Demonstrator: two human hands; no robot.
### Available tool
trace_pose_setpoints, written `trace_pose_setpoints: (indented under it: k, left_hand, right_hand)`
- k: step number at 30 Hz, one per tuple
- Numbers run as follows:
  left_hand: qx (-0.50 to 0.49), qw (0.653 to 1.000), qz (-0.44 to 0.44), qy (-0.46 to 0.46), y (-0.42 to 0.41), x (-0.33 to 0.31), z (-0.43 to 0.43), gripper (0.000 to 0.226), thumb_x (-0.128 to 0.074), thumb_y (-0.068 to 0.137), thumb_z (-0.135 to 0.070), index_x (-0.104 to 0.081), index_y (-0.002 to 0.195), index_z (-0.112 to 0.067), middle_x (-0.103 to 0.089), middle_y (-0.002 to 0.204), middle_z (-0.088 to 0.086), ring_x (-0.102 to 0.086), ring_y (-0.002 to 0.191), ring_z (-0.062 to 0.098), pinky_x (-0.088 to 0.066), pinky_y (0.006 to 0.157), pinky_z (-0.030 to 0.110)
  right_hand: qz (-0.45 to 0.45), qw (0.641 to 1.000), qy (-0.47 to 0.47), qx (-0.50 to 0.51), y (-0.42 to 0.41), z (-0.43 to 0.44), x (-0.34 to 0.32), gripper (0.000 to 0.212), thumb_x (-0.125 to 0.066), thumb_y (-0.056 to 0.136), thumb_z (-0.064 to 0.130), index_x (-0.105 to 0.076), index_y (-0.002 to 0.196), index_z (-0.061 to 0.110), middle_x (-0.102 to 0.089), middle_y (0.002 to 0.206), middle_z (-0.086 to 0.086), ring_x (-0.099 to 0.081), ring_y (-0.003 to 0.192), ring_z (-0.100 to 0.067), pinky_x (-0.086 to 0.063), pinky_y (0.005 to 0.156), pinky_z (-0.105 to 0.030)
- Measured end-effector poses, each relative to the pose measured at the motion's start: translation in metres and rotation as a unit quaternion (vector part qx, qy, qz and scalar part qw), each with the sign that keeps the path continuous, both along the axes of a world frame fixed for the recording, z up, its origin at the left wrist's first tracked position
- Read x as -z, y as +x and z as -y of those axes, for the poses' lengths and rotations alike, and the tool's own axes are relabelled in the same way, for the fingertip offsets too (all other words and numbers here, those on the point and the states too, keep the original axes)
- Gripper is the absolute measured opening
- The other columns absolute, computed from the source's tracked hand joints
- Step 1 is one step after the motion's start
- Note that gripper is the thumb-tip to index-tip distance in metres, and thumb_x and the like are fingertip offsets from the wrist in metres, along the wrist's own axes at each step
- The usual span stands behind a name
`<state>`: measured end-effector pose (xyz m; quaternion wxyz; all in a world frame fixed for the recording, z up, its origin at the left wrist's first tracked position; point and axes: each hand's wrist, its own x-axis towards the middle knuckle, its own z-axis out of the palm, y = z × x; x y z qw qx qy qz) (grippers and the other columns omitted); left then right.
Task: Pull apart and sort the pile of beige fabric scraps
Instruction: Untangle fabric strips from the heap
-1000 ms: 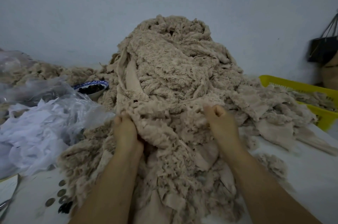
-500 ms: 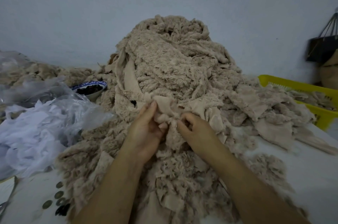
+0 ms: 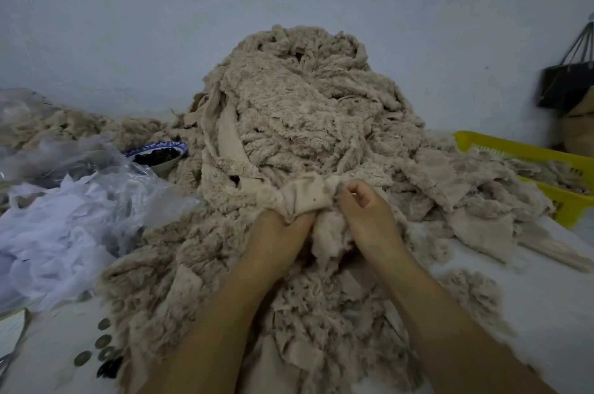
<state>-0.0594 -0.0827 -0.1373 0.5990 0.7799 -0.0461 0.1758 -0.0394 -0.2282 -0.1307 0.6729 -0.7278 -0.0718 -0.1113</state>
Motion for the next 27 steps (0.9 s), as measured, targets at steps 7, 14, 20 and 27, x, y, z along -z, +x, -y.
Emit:
trace_pose_setpoints:
  k: [7,14,20,27]
  left_hand:
    - [0.001,0.932,-0.058,-0.358,0.005,-0.009,-0.013,0.013,-0.06,0.096,-0.019,-0.07,0.106,-0.018,-0.078,0.094,0.0,-0.075,0.083,0.014,-0.058,0.061,0.024]
    - [0.152,0.853,-0.114,-0.487,-0.011,-0.021,-0.018,0.036,-0.056,0.08,-0.023,-0.072,0.107,-0.005,-0.076,0.097,0.013,-0.075,0.083,0.023,-0.063,0.071,0.032]
    - [0.115,0.907,-0.171,-0.368,-0.021,-0.017,-0.012,0.04,-0.049,0.099,-0.002,-0.068,0.064,-0.008,-0.066,0.056,0.009,-0.062,0.039,0.008,-0.046,0.036,0.017]
    - [0.159,0.905,-0.217,-0.329,-0.001,-0.034,-0.004,0.073,-0.033,0.103,-0.046,-0.079,0.059,-0.01,-0.074,0.066,0.008,-0.072,0.057,0.014,-0.052,0.045,0.021]
  right_hand:
    - [0.031,0.988,-0.154,0.0,-0.003,0.0,0.003,0.016,-0.052,0.094,0.022,-0.051,0.079,0.017,-0.042,0.058,0.012,-0.035,0.045,-0.002,-0.027,0.041,-0.012]
    - [0.015,0.995,-0.091,0.025,-0.001,0.011,0.003,0.041,-0.047,0.1,0.044,-0.062,0.088,0.007,-0.056,0.07,-0.003,-0.05,0.062,-0.012,-0.039,0.055,-0.021]
    - [0.021,0.98,-0.077,-0.183,-0.014,-0.007,-0.002,0.066,-0.049,0.071,0.089,-0.052,0.128,0.055,-0.054,0.126,0.038,-0.051,0.114,0.019,-0.047,0.089,-0.017]
    - [0.043,0.978,-0.143,-0.143,-0.005,-0.001,-0.003,0.021,-0.061,0.091,0.056,-0.053,0.109,0.051,-0.056,0.102,0.038,-0.053,0.101,0.014,-0.038,0.072,0.001]
